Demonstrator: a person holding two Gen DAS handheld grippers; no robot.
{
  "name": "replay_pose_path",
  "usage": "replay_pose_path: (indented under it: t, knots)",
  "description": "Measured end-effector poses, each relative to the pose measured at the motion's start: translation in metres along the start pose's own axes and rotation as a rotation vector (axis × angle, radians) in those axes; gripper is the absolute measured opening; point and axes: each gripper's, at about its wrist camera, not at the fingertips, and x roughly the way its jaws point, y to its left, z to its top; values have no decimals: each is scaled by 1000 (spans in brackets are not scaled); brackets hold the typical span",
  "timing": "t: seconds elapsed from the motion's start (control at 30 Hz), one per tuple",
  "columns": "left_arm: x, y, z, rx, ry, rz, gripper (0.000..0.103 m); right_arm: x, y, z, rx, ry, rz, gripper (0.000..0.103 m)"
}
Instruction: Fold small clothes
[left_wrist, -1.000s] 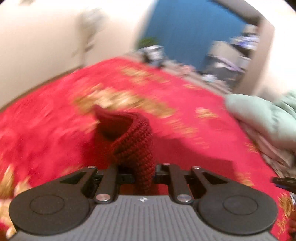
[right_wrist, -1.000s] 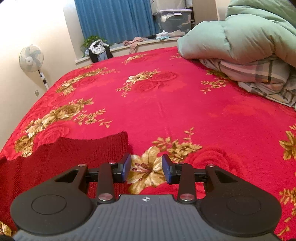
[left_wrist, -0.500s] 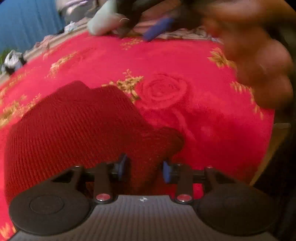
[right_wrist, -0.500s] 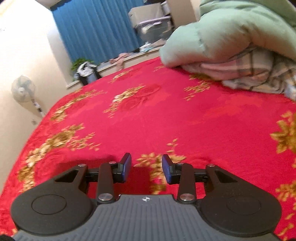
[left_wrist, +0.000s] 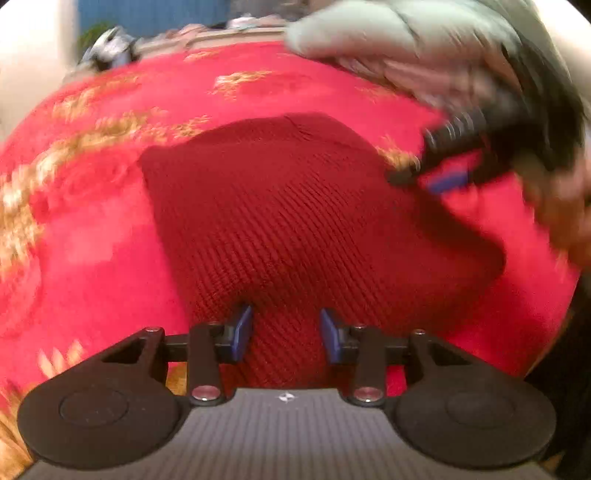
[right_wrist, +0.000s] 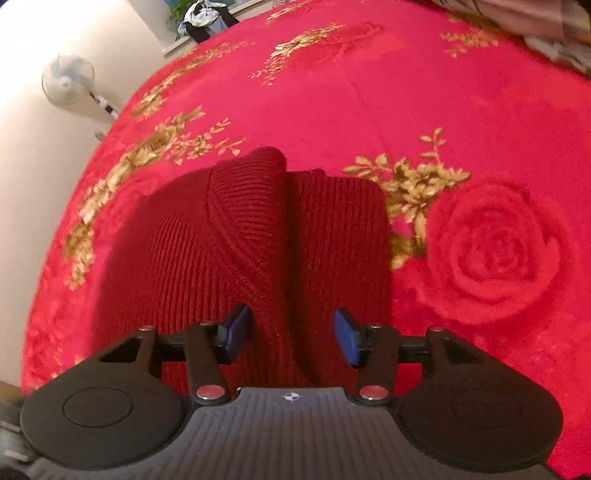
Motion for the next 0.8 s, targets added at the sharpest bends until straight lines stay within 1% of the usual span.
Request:
replay_pose_path:
  t: [0.03,0.07,0.1,0.13,0.17,0.2,0.23,0.27,0.3,0.37,0.43,0.47,0.5,0.53,0.6,0.63,0.67,0.73,0.77,0.8]
  knots:
    - [-6,-5,2,61,-14,3,52,-2,-1,-1,13,-8,-3,53]
    - [-12,-2,6,81,-30,-22,62,-5,-1,-1,13,-21,-10,53]
    - [-18,6,11,60,-63,-57,72,-7,1,-1,2,-34,-8,53]
    - [-22,14,13,21,-108,-72,77,-10,2,-1,-8,-46,-3,53]
    - [-25,27,18,-24,-152,-66,88,-13,3,-1,-12,-58,6,53]
    - [-23,42,24,-68,-179,-50,93,-15,2,-1,-15,-62,12,53]
    - [-17,59,31,-129,-184,-30,93,-15,-1,-1,-16,-58,14,53]
    - [-8,78,34,-198,-165,-26,93,-13,-3,-2,-17,-50,15,53]
    - [1,94,36,-271,-139,-41,93,-12,-4,-3,-15,-40,19,53]
    - [32,134,41,-443,-69,-130,93,-12,-6,-5,-24,-32,34,53]
    - [67,165,43,-627,-4,-226,93,-12,-6,-6,-39,-28,41,54]
    - [83,176,42,-693,15,-264,93,-11,-7,-6,-37,-25,49,54]
    - [101,184,51,-750,34,-309,94,-11,-8,-6,-33,-22,58,54]
    - [120,196,53,-797,48,-371,95,-10,-9,-7,-29,-18,66,54]
    - [147,199,48,-854,62,-472,98,-8,-10,-8,-24,-9,77,54]
    - [158,200,48,-878,65,-506,100,-7,-10,-8,-25,-4,82,54]
    - [163,196,45,-887,53,-518,102,-6,-10,-9,-25,-1,86,54]
    - [166,185,54,-836,27,-491,103,-3,-9,-9,-23,11,100,53]
    - [166,179,60,-803,24,-460,101,-1,-8,-9,-23,14,102,53]
    - [162,170,62,-790,25,-435,92,-1,-7,-10,-28,11,97,50]
